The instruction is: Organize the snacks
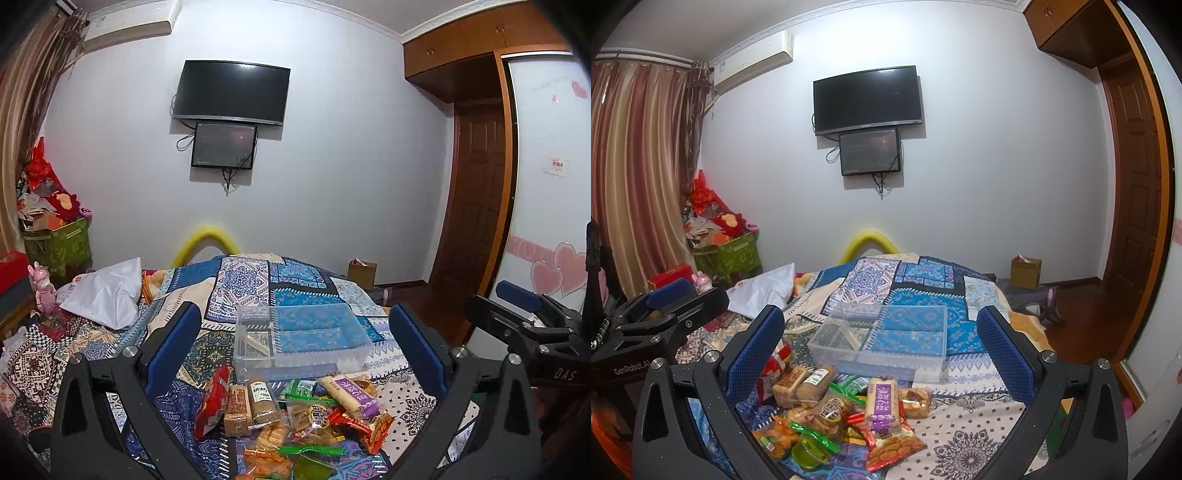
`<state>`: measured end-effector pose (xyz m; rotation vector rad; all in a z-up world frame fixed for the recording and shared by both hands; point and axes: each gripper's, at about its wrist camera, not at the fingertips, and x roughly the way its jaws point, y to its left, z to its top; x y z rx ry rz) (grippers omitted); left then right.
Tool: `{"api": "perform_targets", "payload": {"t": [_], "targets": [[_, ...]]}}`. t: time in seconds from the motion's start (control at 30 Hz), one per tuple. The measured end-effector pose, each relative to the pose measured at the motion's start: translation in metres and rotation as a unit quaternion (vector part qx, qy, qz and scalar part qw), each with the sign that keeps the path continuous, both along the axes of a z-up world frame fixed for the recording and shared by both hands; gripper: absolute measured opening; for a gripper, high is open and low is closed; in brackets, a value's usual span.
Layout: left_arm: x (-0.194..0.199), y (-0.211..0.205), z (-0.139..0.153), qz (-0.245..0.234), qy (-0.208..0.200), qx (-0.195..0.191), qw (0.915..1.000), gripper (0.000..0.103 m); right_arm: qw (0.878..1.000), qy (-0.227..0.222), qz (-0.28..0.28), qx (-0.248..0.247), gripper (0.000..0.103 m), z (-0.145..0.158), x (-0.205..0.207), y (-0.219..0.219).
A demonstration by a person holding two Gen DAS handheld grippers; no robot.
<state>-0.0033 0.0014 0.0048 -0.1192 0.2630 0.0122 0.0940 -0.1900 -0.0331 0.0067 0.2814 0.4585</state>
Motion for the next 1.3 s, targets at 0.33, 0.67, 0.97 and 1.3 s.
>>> {"api": "perform_targets", "payload": {"t": [0.33, 0.67, 0.97, 1.3], "targets": [[0.0, 0.0, 0.001, 0.0, 0.0, 0.0, 1.0, 0.103, 1.0, -0.001, 0.0, 0.0, 0.103, 0.001, -0.001, 0.001], [0.0, 0.0, 0.001, 0.0, 0.0, 0.0, 1.0, 0.103, 1.0, -0.001, 0.001, 0.001, 0.103, 0.0, -0.001, 0.001], [0.0, -0.001, 0.002, 0.0, 0.0, 0.001, 1.0, 0.103, 1.0, 0.001, 0.002, 0.002, 0.103, 0.001, -0.001, 0.003], [0.01, 0.005, -0.007, 0.002, 0.012, -0.002, 0.9999, 0.103, 1.0, 0.011, 0.003, -0.001, 0.103, -0.007, 0.006, 0.006]]}}
